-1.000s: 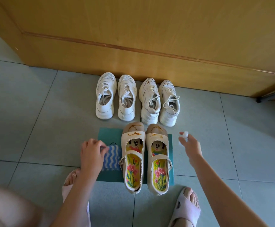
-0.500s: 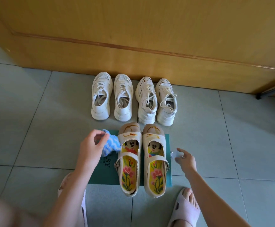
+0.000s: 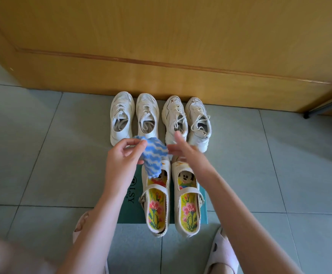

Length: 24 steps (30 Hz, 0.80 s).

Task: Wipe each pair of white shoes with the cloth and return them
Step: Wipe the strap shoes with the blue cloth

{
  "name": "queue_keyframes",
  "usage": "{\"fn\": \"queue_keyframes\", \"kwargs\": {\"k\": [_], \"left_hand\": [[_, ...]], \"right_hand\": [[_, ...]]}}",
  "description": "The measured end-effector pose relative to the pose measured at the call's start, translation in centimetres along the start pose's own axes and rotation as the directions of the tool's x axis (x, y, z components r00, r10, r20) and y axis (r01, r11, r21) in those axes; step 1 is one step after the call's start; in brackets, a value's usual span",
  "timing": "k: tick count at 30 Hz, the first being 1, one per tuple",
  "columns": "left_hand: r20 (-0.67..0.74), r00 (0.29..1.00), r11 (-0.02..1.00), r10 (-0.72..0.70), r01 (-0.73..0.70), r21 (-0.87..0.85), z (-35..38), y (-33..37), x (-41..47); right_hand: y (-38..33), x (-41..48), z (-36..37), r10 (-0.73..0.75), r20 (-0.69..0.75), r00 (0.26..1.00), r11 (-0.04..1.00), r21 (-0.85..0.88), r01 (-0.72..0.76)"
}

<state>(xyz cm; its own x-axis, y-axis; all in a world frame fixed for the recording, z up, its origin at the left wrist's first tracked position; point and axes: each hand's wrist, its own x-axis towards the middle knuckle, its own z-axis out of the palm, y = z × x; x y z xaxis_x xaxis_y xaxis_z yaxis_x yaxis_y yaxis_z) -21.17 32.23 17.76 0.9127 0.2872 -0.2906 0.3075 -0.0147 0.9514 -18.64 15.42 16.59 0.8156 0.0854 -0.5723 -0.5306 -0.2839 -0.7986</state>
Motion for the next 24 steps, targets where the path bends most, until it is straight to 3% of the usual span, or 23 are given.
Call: {"fn": "queue_keyframes", "kwargs": {"k": [3, 6, 9, 13, 18, 24], "left_hand": [[0.008, 1.0, 1.0, -0.022, 0.022, -0.011, 0.2, -0.1, -0.2], [-0.019, 1.0, 0.998, 0.0, 0.002, 0.068, -0.2, -1.0, -0.3], [-0.011, 0.999, 0.979, 0.051, -0.048, 0.198, -0.3, -1.7, -0.5], [0.077, 0.996, 0.988, 0.046, -0.056, 0.141, 0.0, -1.7, -0.6], [0.118, 0.989, 0.991, 0.088, -0.099, 0.092, -0.2, -1.3, -0.6], [0.163, 0.967, 0.933, 0.198, -0.237, 0.271, -0.5, -1.5, -0.4]], "right_hand": [[0.7, 0.1, 1.4, 0.053, 0.101, 0.993, 0.991, 0.118, -0.065], [1.6, -0.2, 1.2, -0.018, 0.03, 0.999, 0.953, 0.303, 0.008], [1.5, -0.7, 1.1, -0.033, -0.055, 0.998, 0.948, 0.315, 0.049], [0.9, -0.9, 1.3, -0.03, -0.171, 0.985, 0.972, 0.224, 0.069], [1.0, -1.3, 0.4, -0.107, 0.072, 0.992, 0.994, 0.002, 0.107], [0.8, -1.9, 0.9, -0.301, -0.018, 0.953, 0.942, -0.164, 0.294]]}}
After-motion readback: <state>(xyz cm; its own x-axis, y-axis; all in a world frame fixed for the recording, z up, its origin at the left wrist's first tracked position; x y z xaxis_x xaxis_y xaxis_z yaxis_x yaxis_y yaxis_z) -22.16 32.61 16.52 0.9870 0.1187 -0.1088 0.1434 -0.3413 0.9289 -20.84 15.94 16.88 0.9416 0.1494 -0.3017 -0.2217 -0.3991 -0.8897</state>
